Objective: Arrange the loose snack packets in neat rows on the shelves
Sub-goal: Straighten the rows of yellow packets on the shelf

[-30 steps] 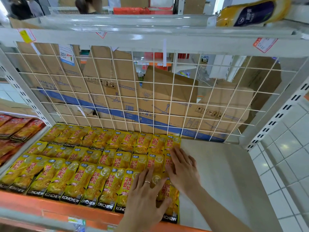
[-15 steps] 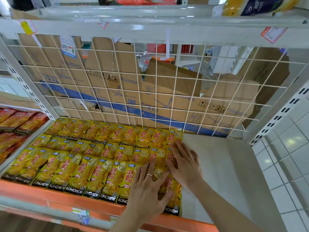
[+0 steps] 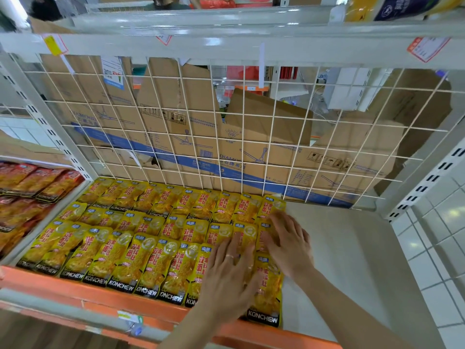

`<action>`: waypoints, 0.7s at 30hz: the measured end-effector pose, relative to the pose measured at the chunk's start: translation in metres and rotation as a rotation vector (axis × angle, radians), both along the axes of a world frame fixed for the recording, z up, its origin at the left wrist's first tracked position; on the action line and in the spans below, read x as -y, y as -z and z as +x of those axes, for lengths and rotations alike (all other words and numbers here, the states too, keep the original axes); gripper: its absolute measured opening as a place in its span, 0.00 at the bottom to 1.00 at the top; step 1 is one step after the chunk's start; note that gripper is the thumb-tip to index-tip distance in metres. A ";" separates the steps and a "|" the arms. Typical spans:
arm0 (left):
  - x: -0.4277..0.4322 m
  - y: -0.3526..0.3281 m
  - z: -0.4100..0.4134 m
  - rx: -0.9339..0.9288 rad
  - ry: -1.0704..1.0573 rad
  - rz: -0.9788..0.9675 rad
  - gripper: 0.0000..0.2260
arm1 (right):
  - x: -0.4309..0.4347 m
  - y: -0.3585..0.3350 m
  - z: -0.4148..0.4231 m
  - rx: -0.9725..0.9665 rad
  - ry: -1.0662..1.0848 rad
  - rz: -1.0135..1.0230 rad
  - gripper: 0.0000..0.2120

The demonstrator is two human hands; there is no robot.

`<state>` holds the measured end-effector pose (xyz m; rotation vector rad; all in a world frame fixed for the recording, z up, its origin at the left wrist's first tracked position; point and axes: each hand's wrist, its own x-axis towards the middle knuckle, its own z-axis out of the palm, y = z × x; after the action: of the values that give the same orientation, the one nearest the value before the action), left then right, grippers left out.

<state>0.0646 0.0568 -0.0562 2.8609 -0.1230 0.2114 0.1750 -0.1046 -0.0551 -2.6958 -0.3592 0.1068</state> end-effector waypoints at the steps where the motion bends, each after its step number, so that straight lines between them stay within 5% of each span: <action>1: -0.006 -0.004 0.011 0.027 0.005 -0.010 0.24 | -0.002 -0.001 0.004 -0.025 0.025 0.018 0.25; 7: -0.042 -0.021 0.090 0.104 0.130 0.101 0.19 | -0.015 0.001 0.021 -0.007 0.055 0.005 0.23; 12: -0.045 -0.019 0.115 -0.148 0.216 0.235 0.29 | -0.016 0.003 0.035 -0.035 0.021 -0.052 0.24; 21: -0.040 -0.006 0.123 -0.153 0.237 0.264 0.28 | -0.014 -0.001 0.040 -0.039 -0.005 -0.084 0.27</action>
<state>0.1873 0.0968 -0.0497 3.0724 -0.4890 -0.0782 0.2146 -0.0902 -0.0539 -2.7715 -0.3575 0.1794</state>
